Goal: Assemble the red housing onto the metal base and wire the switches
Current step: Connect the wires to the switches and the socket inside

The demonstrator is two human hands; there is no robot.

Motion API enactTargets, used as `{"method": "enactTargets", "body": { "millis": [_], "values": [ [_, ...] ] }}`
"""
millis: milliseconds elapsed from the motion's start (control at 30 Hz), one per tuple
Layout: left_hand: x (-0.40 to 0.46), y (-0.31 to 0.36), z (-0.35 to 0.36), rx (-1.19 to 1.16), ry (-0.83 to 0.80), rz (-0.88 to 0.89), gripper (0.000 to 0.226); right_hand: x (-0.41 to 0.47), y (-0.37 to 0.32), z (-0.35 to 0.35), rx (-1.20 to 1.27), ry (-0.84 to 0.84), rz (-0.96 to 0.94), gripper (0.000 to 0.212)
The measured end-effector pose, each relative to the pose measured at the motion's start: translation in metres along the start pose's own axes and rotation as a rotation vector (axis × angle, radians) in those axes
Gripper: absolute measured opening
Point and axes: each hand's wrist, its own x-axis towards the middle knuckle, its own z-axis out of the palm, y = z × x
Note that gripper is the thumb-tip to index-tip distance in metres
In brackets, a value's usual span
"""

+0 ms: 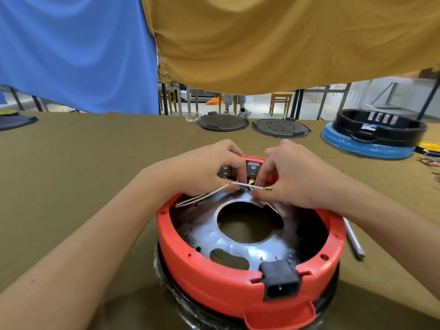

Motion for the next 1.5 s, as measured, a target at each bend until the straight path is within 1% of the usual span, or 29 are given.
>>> {"method": "enactTargets", "body": {
  "millis": [100,300,500,633,700,933,1033,1133,1233,1300,1367,1433,1500],
  "values": [
    [0.0,-0.0003,-0.0001,-0.002,0.0,-0.014,0.007,-0.0006,-0.0017,-0.0011,-0.002,-0.002,0.023,0.011],
    [0.0,0.0,0.0008,0.007,-0.005,-0.012,0.009,-0.0013,-0.0046,-0.0023,-0.013,-0.011,0.052,0.018],
    [-0.0002,-0.0005,0.0019,0.035,0.001,-0.01,0.009,-0.0001,-0.0013,-0.0008,-0.023,0.013,0.048,0.015],
    [0.0014,-0.0009,0.0028,0.066,0.009,-0.016,0.003,0.0005,-0.0018,0.0016,-0.077,-0.014,0.051,0.025],
    [0.0026,-0.0015,0.0031,0.086,0.019,-0.017,0.004,0.0007,-0.0015,0.0019,-0.089,-0.021,0.045,0.025],
    [0.0034,0.0016,0.0038,0.126,0.02,-0.02,0.005,-0.0005,-0.003,-0.002,0.055,-0.033,0.049,0.018],
    [0.0033,0.0034,0.0027,0.139,0.021,-0.014,0.008,0.0,-0.0029,-0.0016,0.052,-0.03,0.066,0.018],
    [0.0032,0.0037,0.002,0.153,0.017,-0.019,0.005,0.0001,-0.0015,-0.0008,0.058,-0.018,0.069,0.021],
    [0.0034,0.0035,0.0021,0.163,0.016,-0.019,0.005,0.0002,-0.0011,0.0003,0.021,-0.019,0.068,0.02],
    [0.0032,0.0034,0.0022,0.16,0.018,-0.022,0.004,-0.0007,-0.001,0.0004,0.034,-0.002,0.068,0.026],
    [0.0033,0.0027,0.0023,0.16,0.022,-0.023,0.004,-0.0023,-0.0025,0.0008,-0.014,-0.012,0.065,0.033],
    [0.0035,0.0022,0.0025,0.162,0.024,-0.024,0.005,-0.0027,-0.0039,0.0015,-0.075,-0.046,0.057,0.032],
    [0.0037,0.0022,0.0028,0.158,0.025,-0.024,0.005,-0.0021,-0.0037,0.0008,-0.068,-0.065,0.04,0.028]
  ]
}}
